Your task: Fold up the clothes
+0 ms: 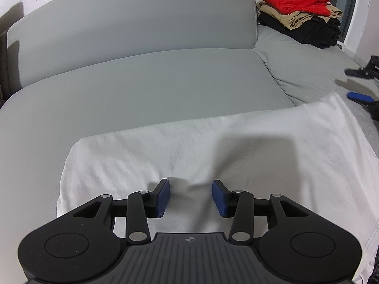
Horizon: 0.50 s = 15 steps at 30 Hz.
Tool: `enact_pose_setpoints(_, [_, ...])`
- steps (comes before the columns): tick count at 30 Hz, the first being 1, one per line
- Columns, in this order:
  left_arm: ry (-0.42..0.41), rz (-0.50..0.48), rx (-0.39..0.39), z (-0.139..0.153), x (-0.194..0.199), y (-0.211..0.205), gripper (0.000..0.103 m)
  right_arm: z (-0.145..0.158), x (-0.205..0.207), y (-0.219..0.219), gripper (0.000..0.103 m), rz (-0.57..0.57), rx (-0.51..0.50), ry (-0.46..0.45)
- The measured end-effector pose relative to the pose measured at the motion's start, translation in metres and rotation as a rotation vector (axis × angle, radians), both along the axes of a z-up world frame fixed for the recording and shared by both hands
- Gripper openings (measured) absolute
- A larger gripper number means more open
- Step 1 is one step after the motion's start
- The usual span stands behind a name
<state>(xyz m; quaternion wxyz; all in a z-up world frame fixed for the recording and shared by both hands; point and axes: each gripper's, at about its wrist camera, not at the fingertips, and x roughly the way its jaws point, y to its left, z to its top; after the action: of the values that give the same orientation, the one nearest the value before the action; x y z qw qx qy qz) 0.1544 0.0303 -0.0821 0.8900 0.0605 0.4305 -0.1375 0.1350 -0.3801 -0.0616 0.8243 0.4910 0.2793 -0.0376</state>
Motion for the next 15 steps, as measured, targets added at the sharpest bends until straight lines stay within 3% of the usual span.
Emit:
enact_pose_setpoints(4, [0.001, 0.004, 0.005, 0.001, 0.001, -0.002, 0.044, 0.005, -0.004, 0.004, 0.041, 0.044, -0.039, -0.01])
enact_pose_setpoints(7, [-0.002, 0.004, 0.015, 0.001, 0.0, -0.003, 0.044, 0.009, 0.003, 0.02, 0.023, 0.174, -0.098, -0.055])
enact_pose_setpoints(9, [-0.008, 0.001, 0.023, 0.001, -0.001, -0.004, 0.044, 0.011, 0.006, 0.04, 0.023, 0.288, -0.132, -0.08])
enact_pose_setpoints(13, [-0.065, -0.021, 0.083, 0.003, -0.007, -0.009, 0.043, 0.0, 0.025, 0.084, 0.023, 0.466, -0.264, 0.012])
enact_pose_setpoints(15, [-0.116, 0.008, 0.122, 0.007, -0.01, -0.005, 0.04, -0.007, 0.031, 0.084, 0.023, 0.415, -0.356, 0.115])
